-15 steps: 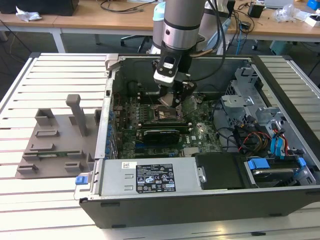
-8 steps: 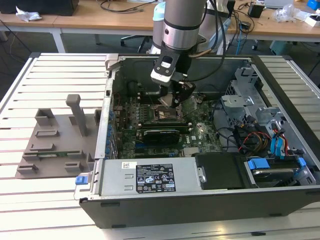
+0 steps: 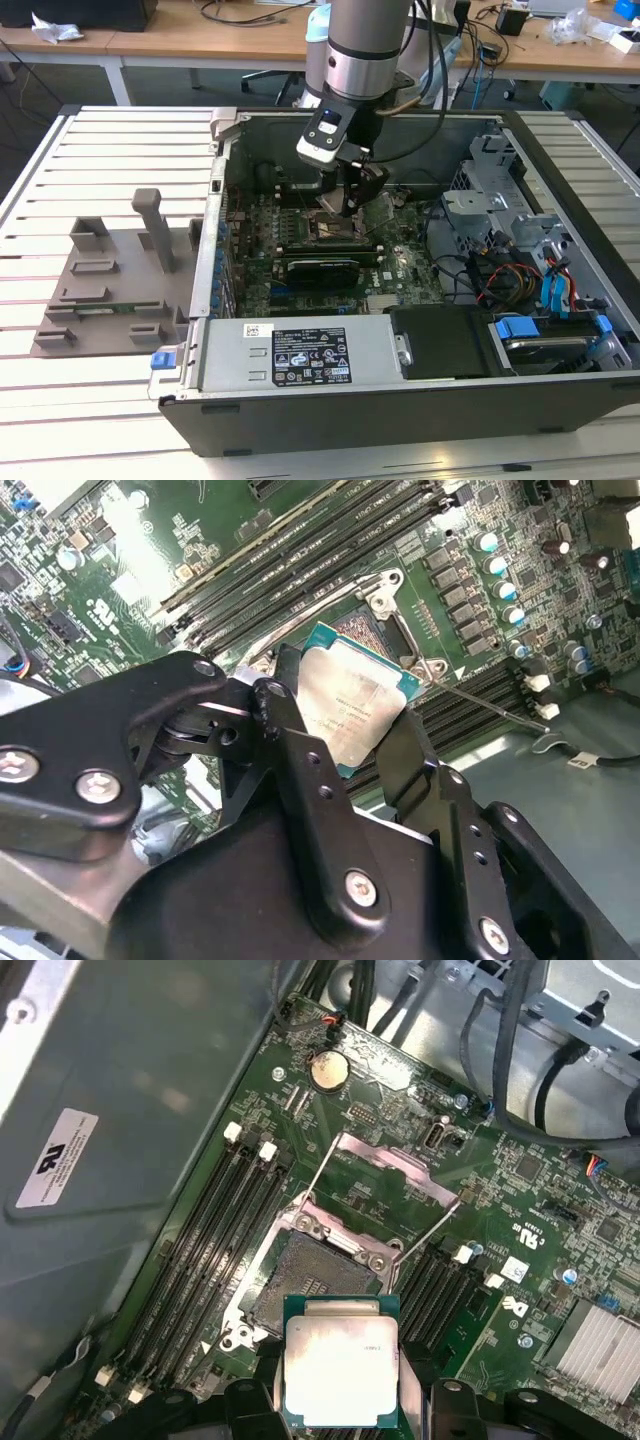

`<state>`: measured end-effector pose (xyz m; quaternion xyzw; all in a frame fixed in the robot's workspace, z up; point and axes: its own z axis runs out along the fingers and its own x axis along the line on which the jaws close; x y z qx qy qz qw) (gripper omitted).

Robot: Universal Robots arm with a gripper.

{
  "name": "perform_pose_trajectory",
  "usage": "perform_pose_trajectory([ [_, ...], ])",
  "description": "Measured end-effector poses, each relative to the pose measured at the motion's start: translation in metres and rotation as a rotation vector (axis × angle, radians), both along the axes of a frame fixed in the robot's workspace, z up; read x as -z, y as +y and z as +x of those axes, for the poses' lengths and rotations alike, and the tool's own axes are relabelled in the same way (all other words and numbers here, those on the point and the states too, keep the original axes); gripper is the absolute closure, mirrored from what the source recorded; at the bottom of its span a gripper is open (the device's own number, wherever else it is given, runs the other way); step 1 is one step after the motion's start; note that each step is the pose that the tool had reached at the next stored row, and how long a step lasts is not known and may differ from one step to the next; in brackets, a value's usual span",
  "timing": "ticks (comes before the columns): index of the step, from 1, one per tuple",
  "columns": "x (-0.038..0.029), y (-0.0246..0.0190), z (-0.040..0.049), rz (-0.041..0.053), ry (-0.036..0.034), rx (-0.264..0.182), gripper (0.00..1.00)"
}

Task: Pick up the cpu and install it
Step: 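Place the cpu into insertion slot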

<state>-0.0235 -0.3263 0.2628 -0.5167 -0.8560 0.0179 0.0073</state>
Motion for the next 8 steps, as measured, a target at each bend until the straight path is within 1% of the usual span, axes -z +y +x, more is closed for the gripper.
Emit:
perform_pose_trajectory([
  [5,0.0004,0.0,0.0,-0.0025,0.0,0.047,0.45],
  [6,0.0006,0.0,0.0001,-0.0038,0.0,0.054,0.45],
  [7,0.0007,0.0,0.0001,-0.0077,-0.0002,0.065,0.45],
  [8,0.0007,-0.0001,0.0,-0.0095,-0.0002,0.074,0.45],
])
